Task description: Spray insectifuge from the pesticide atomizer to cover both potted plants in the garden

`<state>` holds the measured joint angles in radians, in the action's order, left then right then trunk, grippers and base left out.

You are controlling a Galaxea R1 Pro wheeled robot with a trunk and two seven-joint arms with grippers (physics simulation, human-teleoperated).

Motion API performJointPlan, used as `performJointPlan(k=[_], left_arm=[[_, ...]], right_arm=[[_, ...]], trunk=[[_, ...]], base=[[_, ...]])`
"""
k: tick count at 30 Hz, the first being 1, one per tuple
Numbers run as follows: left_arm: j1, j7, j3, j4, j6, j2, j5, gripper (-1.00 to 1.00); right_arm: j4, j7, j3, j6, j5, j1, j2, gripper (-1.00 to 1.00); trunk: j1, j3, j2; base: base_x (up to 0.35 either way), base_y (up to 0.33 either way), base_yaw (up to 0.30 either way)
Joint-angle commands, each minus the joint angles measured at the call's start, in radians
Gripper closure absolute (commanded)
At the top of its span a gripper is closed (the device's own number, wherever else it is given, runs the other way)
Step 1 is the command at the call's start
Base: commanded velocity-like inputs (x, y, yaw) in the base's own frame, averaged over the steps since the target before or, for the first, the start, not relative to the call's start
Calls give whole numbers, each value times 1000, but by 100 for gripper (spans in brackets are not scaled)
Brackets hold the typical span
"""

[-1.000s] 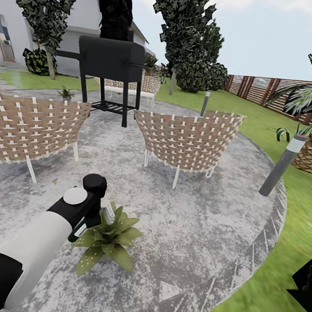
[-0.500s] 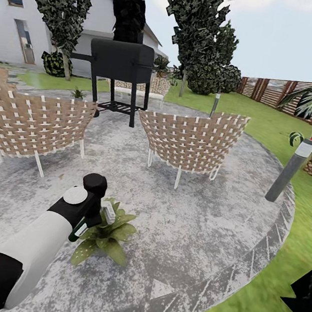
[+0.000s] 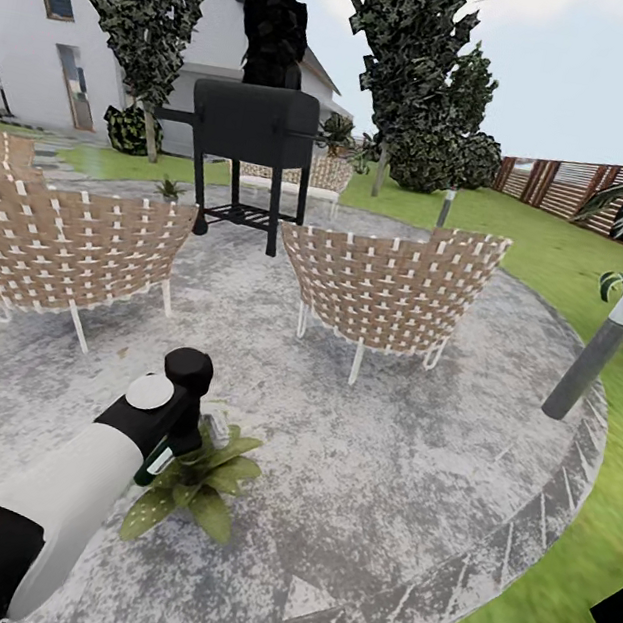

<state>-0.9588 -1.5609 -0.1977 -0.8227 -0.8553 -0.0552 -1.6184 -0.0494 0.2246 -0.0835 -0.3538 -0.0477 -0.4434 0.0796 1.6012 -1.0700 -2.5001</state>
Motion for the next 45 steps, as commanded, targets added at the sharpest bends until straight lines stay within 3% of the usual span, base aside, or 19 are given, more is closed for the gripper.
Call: performJointPlan(k=[1, 4, 11, 14, 16, 19, 22, 24, 26, 28, 30, 31, 33, 37, 40, 45], left_arm=[[0, -10, -1, 0, -19, 1, -8, 100], [35, -10, 0, 0, -42, 7, -8, 100], [200, -10, 2, -13, -47, 41, -8, 100], [225, -10, 5, -15, -59, 51, -5, 100], [221, -10, 2, -17, -124, 43, -1, 100], [200, -10, 3, -18, -154, 27, 0, 100], [210, -10, 5, -11, -157, 45, -3, 100], [241, -10, 40, -7, -157, 53, 3, 100], [248, -10, 95, -6, -158, 45, 8, 100], [252, -10, 143, -11, -158, 3, 40, 100], [253, 40, 155, -14, -159, -63, 59, 100], [252, 49, 155, -15, -159, -83, 62, 100], [252, 56, 155, -17, -159, -99, 65, 100], [252, 60, 195, -18, -158, -94, 64, 100], [270, 65, 229, -17, -157, -74, 62, 100], [335, 67, 235, -17, -157, -54, 64, 100]], right_arm=[[0, 4, -9, -2, -5, 0, 0, -100], [0, 4, -9, -2, -5, 0, 0, -100], [3, 4, -9, -1, -4, 0, 0, -100], [3, 4, -9, -1, -4, 0, 0, -100], [3, 4, -9, -1, -4, 0, 0, -100], [3, 4, -9, -1, -4, 0, 0, -100], [4, 4, -9, -1, -4, 0, 0, -100], [5, 3, -10, -1, -4, 0, 0, -100], [5, 3, -10, -1, -4, 0, 0, -100], [5, 3, -10, -1, -4, 0, 0, -100], [6, 1, -10, -1, -2, 0, 2, -100], [6, 1, -10, -1, -2, 0, 2, -100], [7, 1, -10, -1, -1, 0, 3, -100], [7, 1, -10, -1, -1, 0, 4, -100], [7, 1, -10, -1, -1, 0, 3, -100], [6, 1, -10, -1, -1, 0, 3, -100]], trunk=[[0, -1, 0], [0, -1, 0], [0, -1, 0], [0, -1, 0], [0, -1, 0], [0, -1, 0], [0, -1, 0], [0, -1, 0], [0, -1, 0], [0, -1, 0], [0, -1, 0], [0, -1, 0], [0, -1, 0], [0, -1, 0], [0, -1, 0], [0, -1, 0]], base=[[0, -10, 253], [0, -3, 103], [0, 0, 9], [0, 0, 0], [0, 0, 0], [0, 0, 0], [0, 0, 0], [0, 0, 0], [0, 0, 0], [0, 0, 0], [0, 0, 0], [0, 0, 0], [0, 0, 0], [0, 0, 0], [0, 0, 0], [0, 0, 0]])
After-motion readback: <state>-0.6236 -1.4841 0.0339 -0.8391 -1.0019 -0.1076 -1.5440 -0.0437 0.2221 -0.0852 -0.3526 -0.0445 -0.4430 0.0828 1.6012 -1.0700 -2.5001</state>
